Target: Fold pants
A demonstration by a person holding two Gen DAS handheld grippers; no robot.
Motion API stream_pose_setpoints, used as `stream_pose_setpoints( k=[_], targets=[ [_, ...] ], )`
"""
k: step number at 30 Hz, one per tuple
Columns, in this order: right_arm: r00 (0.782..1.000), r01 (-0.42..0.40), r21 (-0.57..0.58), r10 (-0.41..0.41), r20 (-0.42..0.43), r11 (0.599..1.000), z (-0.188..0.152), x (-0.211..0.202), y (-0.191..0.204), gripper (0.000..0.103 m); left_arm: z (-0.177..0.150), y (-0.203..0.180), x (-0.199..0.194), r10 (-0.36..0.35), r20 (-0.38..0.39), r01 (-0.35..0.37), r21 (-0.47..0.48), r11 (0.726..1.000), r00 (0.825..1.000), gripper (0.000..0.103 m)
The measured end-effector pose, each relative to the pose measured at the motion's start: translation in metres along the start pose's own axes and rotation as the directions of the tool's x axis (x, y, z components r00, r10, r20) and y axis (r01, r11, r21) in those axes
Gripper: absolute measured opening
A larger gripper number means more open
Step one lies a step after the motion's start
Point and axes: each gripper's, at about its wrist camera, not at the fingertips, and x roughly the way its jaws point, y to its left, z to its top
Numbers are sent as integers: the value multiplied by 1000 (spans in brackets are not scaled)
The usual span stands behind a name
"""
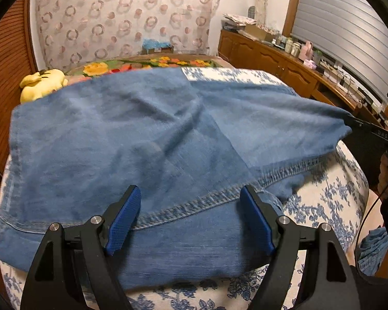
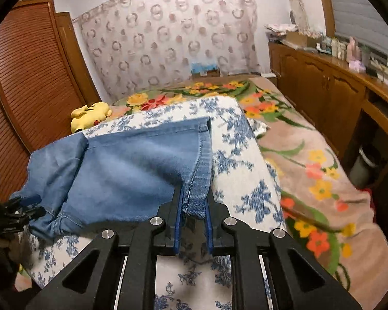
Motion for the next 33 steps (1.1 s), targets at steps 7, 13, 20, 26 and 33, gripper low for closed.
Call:
stream_pose_setpoints(
  k=[7, 13, 20, 26, 33],
  targets=[
    [998, -58, -6, 58, 8, 998, 11, -1, 7, 14, 10, 4, -14, 15, 42, -14, -5, 1000, 999, 80],
    [991, -120, -60, 123, 53, 991, 26, -5, 29, 14, 17, 7, -27, 21, 82, -20, -7, 1000, 996, 80],
    [976, -199, -133, 208, 61, 971, 39, -4, 52, 14, 16, 11, -33, 32, 97, -31, -8, 999, 995, 80],
    [954, -266, -229, 289, 78, 937, 58, -7, 85, 14, 14, 21, -42, 55, 114, -51, -35, 998, 992, 80],
    [906, -372, -332, 417, 72, 867, 76, 2, 137, 14, 10, 42, -61, 96, 145, -86, -76, 993, 985, 80]
  ],
)
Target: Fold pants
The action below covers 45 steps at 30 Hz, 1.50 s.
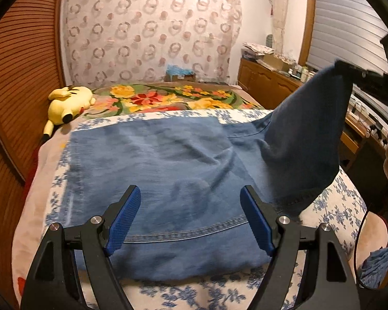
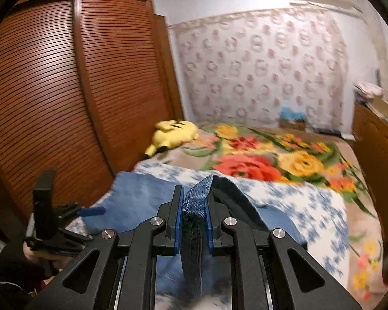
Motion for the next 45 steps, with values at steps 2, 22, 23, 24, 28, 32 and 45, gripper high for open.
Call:
stream_pose_setpoints(
  k=[2, 22, 23, 24, 28, 32, 45],
  targets=[
    [999, -42, -24, 42, 6, 999, 6, 8, 10, 14, -1, 6, -5, 13, 7, -13, -13, 1000, 1000, 80],
    [960, -258, -97, 244, -140, 961, 17, 135, 7, 14, -25, 71, -26, 116, 8, -114, -132, 985, 993, 80],
    [958, -262, -99, 246, -149, 960, 18, 140, 5, 15, -26, 74, -26, 116, 8, -114, -137, 984, 993, 80],
    [957, -263, -102, 246, -157, 959, 16, 134, 13, 15, -27, 75, -25, 117, 7, -115, -145, 983, 993, 80],
    [952, -247, -115, 218, -215, 962, 13, 153, 8, 18, -30, 81, -23, 114, 1, -112, -164, 980, 994, 80],
    [954, -225, -128, 191, -231, 966, 18, 157, 7, 44, -28, 80, -19, 111, -3, -110, -161, 981, 994, 80],
    [959, -57, -77, 33, -281, 995, -5, 146, -29, 45, -29, 79, -7, 77, -10, -78, -141, 987, 997, 80]
  ],
)
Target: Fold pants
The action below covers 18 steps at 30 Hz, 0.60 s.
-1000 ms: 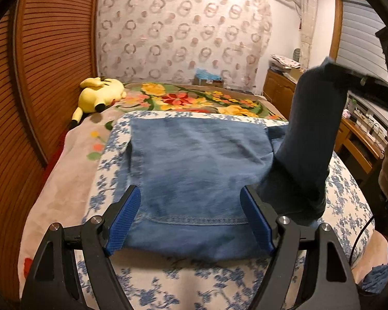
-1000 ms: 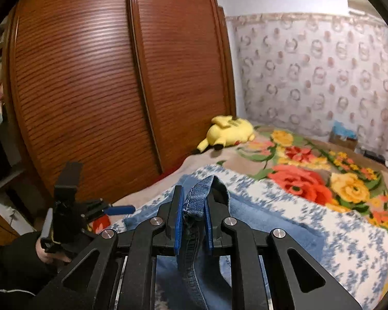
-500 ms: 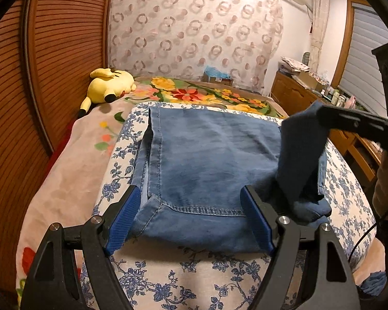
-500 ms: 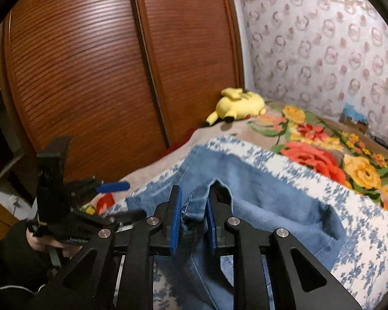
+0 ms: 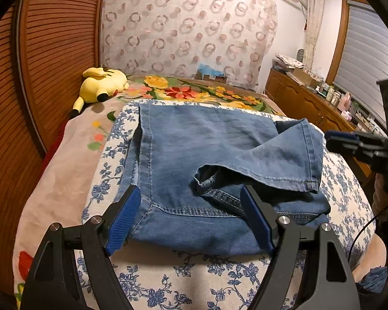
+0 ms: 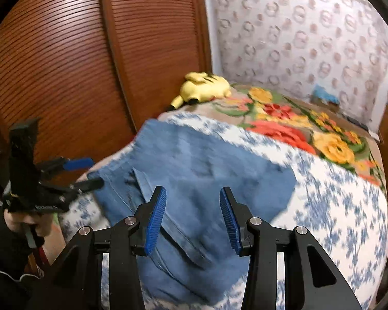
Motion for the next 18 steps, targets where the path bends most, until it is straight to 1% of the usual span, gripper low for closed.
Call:
stream_pose_setpoints(
  k=[2, 4, 5, 6, 8, 10, 11, 12, 14, 16, 17, 18],
  targets=[
    [1000, 10, 25, -10, -27, 1000, -8, 5, -2, 45, 2, -3, 6, -10, -9, 10, 15, 1000, 1000, 80],
    [999, 22, 37, -21, -44, 999, -17, 0, 1, 45, 4, -6, 12, -25, -17, 26, 33, 999, 1000, 76],
    [998, 28, 44, -26, -51, 999, -18, 2, 1, 45, 6, -8, 16, -37, -24, 38, 48, 998, 999, 65],
    [998, 31, 55, -28, -57, 998, -19, 4, 2, 45, 7, -12, 21, -43, -41, 46, 69, 997, 998, 60],
    [997, 37, 75, -32, -63, 997, -23, 2, 1, 46, 10, -16, 28, -45, -58, 50, 92, 995, 997, 60],
    [997, 39, 91, -33, -67, 995, -23, 2, 0, 47, 12, -18, 36, -51, -88, 61, 109, 992, 995, 55],
    [997, 41, 100, -34, -73, 994, -22, 3, 0, 47, 12, -20, 42, -41, -106, 54, 125, 991, 994, 54],
    [996, 43, 104, -35, -77, 994, -29, -4, -1, 47, 12, -20, 45, -32, -116, 47, 134, 990, 993, 54],
    [995, 47, 113, -37, -91, 992, -34, -2, 1, 47, 11, -21, 50, -21, -130, 40, 143, 989, 991, 54],
    [994, 37, 131, -24, -103, 991, -40, -2, 1, 47, 11, -21, 52, -23, -132, 42, 142, 989, 991, 51],
    [994, 29, 143, -13, -108, 989, -41, 0, 1, 47, 12, -20, 53, -25, -133, 44, 140, 989, 991, 46],
    [994, 19, 151, -2, -110, 988, -42, 3, 0, 47, 12, -20, 53, -32, -131, 50, 138, 989, 991, 39]
  ],
)
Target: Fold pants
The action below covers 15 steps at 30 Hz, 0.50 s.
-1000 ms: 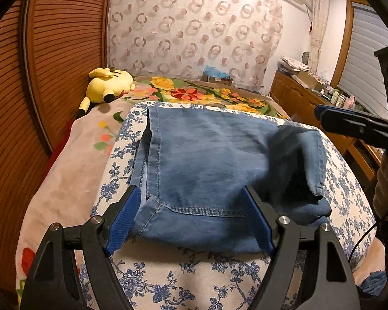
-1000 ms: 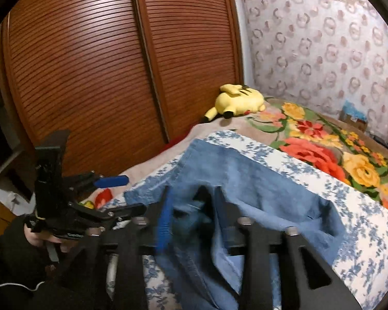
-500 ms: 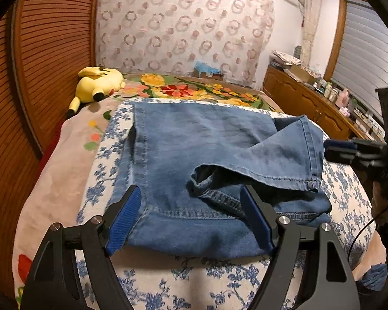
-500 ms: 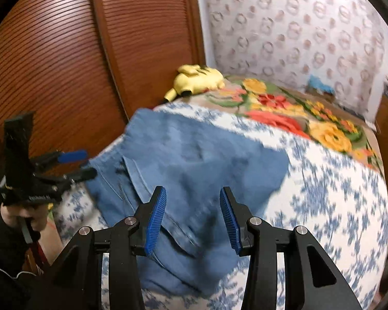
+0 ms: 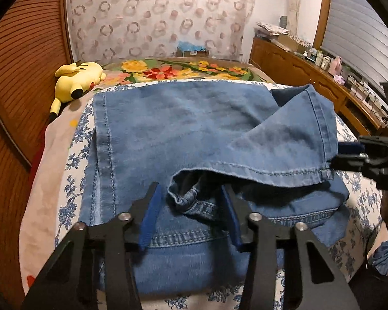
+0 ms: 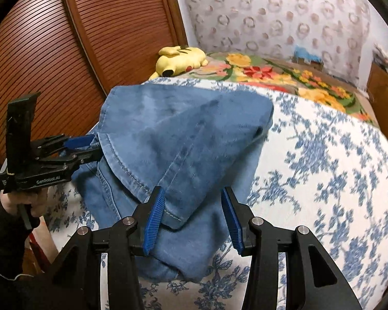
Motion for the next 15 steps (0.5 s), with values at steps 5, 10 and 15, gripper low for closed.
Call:
stream_pose_setpoints(
  k=[5, 10, 15],
  targets=[
    [998, -65, -2, 65, -19, 998, -2, 12, 6, 47, 1, 4, 3, 2, 3, -2, -11, 1000, 1000, 21],
    [996, -90, -20, 90, -4, 996, 2, 13, 7, 12, -1, 5, -6, -11, 25, 11, -10, 1000, 1000, 11],
    [993, -87, -58, 92, 80, 995, 17, -5, 1, 3, 0, -3, -32, -11, 87, 10, 5, 1000, 996, 9]
  ],
)
